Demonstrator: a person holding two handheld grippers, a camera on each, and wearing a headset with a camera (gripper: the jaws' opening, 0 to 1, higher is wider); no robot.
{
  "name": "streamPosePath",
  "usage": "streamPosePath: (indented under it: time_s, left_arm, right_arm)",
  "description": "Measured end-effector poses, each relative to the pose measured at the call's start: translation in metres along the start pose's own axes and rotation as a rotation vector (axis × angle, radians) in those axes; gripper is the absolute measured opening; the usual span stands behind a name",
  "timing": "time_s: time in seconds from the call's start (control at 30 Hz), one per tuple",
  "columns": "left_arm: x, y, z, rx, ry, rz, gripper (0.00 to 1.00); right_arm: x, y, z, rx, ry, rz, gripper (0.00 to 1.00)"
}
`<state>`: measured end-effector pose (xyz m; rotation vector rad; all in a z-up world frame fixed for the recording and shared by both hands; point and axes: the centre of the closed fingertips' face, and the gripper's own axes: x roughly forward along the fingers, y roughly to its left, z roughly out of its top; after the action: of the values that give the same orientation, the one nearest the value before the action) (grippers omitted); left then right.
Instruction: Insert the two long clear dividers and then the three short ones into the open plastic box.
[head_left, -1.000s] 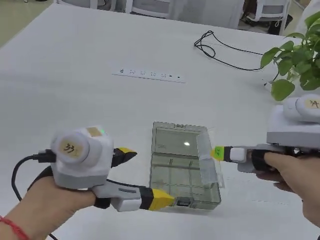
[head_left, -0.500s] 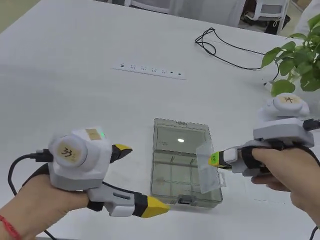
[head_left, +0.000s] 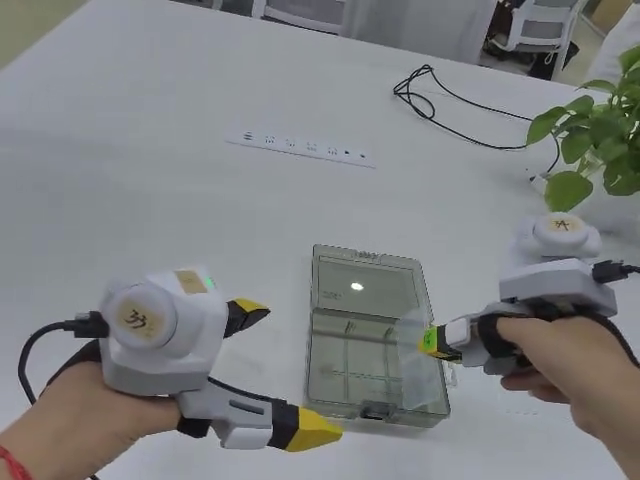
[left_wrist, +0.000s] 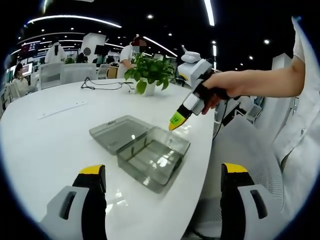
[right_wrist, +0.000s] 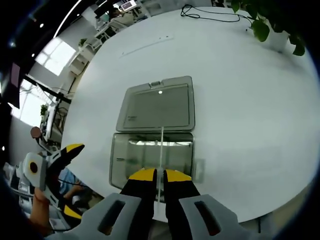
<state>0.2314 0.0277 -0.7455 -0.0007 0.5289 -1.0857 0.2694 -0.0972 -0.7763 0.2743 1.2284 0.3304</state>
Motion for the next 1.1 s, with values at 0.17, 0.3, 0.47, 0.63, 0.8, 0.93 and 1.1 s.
streamPosePath:
  time_s: [0.17, 0.3, 0.47, 0.63, 0.8, 0.93, 1.1]
  left_arm:
    - [-0.001, -0.001, 0.000, -0.004, -0.002, -0.002, 0.97]
    - [-0.001, -0.002, -0.001, -0.009, -0.001, -0.003, 0.96]
    - [0.000, -0.002, -0.001, -0.013, -0.003, -0.002, 0.96]
    - [0.001, -0.004, 0.000, -0.018, -0.006, -0.006, 0.96]
    - [0.003, -0.004, 0.000, -0.019, -0.004, -0.009, 0.96]
    - [0.003, -0.004, 0.000, -0.021, -0.006, -0.009, 0.96]
    - [0.003, -0.005, -0.002, -0.025, -0.003, -0.010, 0.96]
  right_arm:
    - [0.008, -0.001, -0.003, 0.005, 0.000, -0.004, 0.07]
    - [0.009, -0.001, -0.004, -0.001, -0.005, -0.016, 0.07]
    - [0.010, -0.003, -0.004, 0.006, -0.013, -0.020, 0.07]
    - [0.011, -0.005, -0.003, 0.004, -0.015, -0.025, 0.07]
    - [0.014, -0.005, -0.004, 0.008, -0.013, -0.025, 0.07]
    - [0.015, -0.006, -0.006, 0.005, -0.007, -0.029, 0.07]
    - [0.015, -0.005, -0.003, -0.013, -0.003, -0.029, 0.07]
